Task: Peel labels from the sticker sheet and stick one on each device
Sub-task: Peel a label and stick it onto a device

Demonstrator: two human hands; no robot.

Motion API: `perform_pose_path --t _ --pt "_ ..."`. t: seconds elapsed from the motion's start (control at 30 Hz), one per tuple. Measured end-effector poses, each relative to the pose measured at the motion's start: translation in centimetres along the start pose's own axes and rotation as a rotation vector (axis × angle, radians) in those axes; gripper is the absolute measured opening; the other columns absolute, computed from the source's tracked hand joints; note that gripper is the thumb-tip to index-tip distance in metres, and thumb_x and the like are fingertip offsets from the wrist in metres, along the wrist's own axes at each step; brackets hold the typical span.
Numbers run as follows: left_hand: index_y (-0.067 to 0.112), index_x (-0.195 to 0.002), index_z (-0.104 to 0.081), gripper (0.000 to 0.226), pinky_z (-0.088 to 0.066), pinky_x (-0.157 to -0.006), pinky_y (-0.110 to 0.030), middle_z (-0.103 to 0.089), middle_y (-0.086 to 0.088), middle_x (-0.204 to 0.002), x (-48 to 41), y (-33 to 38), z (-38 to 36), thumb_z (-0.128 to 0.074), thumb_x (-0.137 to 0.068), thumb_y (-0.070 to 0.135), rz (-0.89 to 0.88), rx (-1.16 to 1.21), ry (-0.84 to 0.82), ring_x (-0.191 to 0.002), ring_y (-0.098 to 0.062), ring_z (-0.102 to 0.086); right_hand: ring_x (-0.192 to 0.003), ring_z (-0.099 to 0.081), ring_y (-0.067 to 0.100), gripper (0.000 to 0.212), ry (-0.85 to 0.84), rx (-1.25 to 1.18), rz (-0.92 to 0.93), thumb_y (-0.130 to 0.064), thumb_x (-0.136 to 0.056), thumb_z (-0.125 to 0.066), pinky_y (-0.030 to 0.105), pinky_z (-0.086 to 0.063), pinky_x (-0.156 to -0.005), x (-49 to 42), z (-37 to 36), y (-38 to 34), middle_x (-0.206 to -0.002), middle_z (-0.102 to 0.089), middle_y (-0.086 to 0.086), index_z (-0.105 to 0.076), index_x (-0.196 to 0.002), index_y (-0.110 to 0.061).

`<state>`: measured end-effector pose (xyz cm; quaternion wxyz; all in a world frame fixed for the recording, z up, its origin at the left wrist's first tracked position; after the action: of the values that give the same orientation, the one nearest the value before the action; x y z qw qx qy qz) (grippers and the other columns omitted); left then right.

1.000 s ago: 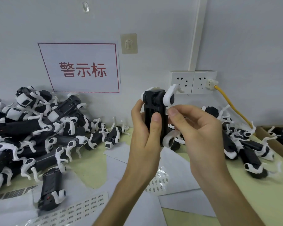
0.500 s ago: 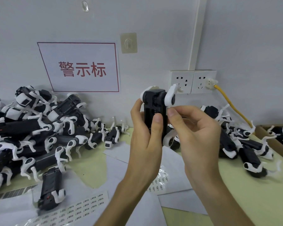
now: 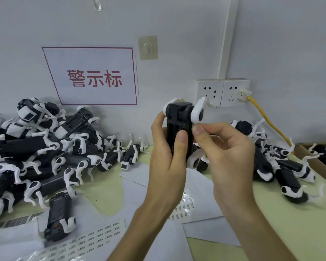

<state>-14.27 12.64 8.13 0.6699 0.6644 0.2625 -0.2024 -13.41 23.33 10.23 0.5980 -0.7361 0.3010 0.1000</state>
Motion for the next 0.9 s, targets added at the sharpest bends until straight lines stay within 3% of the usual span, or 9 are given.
perform_pose_path --t 0.13,0.27,0.47,0.6,0.67,0.77,0.9 --pt "0.033 -0.151 -0.031 0.055 -0.058 -0.084 -0.059 -0.065 0.025 -0.117 -0.3 0.1 0.3 -0.042 -0.1 0.05 -0.014 -0.006 -0.039 -0.102 -0.012 -0.068 -0.071 -0.072 0.011 0.005 -0.04 -0.063 -0.09 -0.028 -0.074 -0.082 0.019 -0.054 -0.067 -0.5 0.3 0.0 -0.073 -0.076 0.0 -0.079 -0.074 -0.025" --pt "0.033 -0.152 -0.031 0.053 -0.059 -0.086 -0.04 -0.064 0.025 -0.119 -0.4 -0.3 0.5 -0.041 -0.102 0.048 -0.062 -0.062 -0.039 -0.111 -0.007 -0.066 -0.07 -0.07 0.011 0.019 -0.054 -0.13 -0.174 -0.034 -0.06 -0.083 0.02 -0.054 -0.068 -0.9 0.4 0.4 -0.073 -0.075 0.0 -0.081 -0.074 -0.022" --pt "0.043 -0.147 -0.029 0.043 -0.045 -0.089 -0.009 -0.061 0.035 -0.123 -0.5 -0.3 0.5 -0.039 -0.105 0.043 -0.086 -0.084 -0.037 -0.118 0.004 -0.06 -0.077 -0.073 0.015 0.034 -0.074 -0.186 -0.227 -0.037 -0.052 -0.086 0.022 -0.055 -0.074 -1.2 0.6 0.7 -0.083 -0.078 0.007 -0.082 -0.078 -0.016" --pt "0.044 -0.141 -0.036 0.035 -0.046 -0.085 -0.009 -0.062 0.032 -0.118 -0.7 0.3 0.6 -0.038 -0.109 0.03 -0.127 -0.094 -0.057 -0.109 0.003 -0.062 -0.067 -0.067 0.013 0.026 -0.097 -0.17 -0.268 -0.04 -0.05 -0.086 0.022 -0.053 -0.071 -1.5 0.8 1.0 -0.069 -0.072 0.001 -0.071 -0.057 -0.02" --pt "0.031 -0.143 -0.041 0.033 -0.046 -0.085 -0.008 -0.063 0.029 -0.116 -0.6 0.3 0.5 -0.037 -0.11 0.027 -0.1 -0.032 -0.089 -0.107 0.006 -0.063 -0.063 -0.063 0.014 0.032 -0.116 -0.182 -0.3 -0.041 -0.052 -0.086 0.023 -0.051 -0.068 -1.5 0.7 1.2 -0.064 -0.066 0.001 -0.061 -0.051 -0.021" --pt "0.026 -0.142 -0.045 0.037 -0.045 -0.086 -0.005 -0.065 0.03 -0.115 -0.6 0.0 0.6 -0.037 -0.108 0.035 0.019 0.101 -0.127 -0.11 0.012 -0.061 -0.068 -0.06 0.016 0.037 -0.179 -0.115 -0.303 -0.047 -0.064 -0.083 0.028 -0.049 -0.07 -1.4 0.5 1.4 -0.069 -0.063 0.006 -0.063 -0.064 -0.016" --pt "0.025 -0.137 -0.056 0.047 -0.05 -0.086 -0.016 -0.07 0.016 -0.112 -0.9 -0.6 1.2 -0.039 -0.103 0.054 0.197 0.17 -0.158 -0.107 -0.001 -0.066 -0.069 -0.061 0.013 0.029 -0.26 -0.025 -0.264 -0.035 -0.093 -0.063 0.017 -0.048 -0.063 -1.9 0.7 1.5 -0.077 -0.068 0.009 -0.068 -0.079 -0.01"
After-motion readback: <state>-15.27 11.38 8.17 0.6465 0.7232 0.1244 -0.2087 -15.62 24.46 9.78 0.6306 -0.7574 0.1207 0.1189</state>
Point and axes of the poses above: each hand's wrist, its own x-axis away from the middle knuckle, its own z-axis out of the back of the hand, y = z × x, the point moved 2 cm from there along -x, towards the middle knuckle
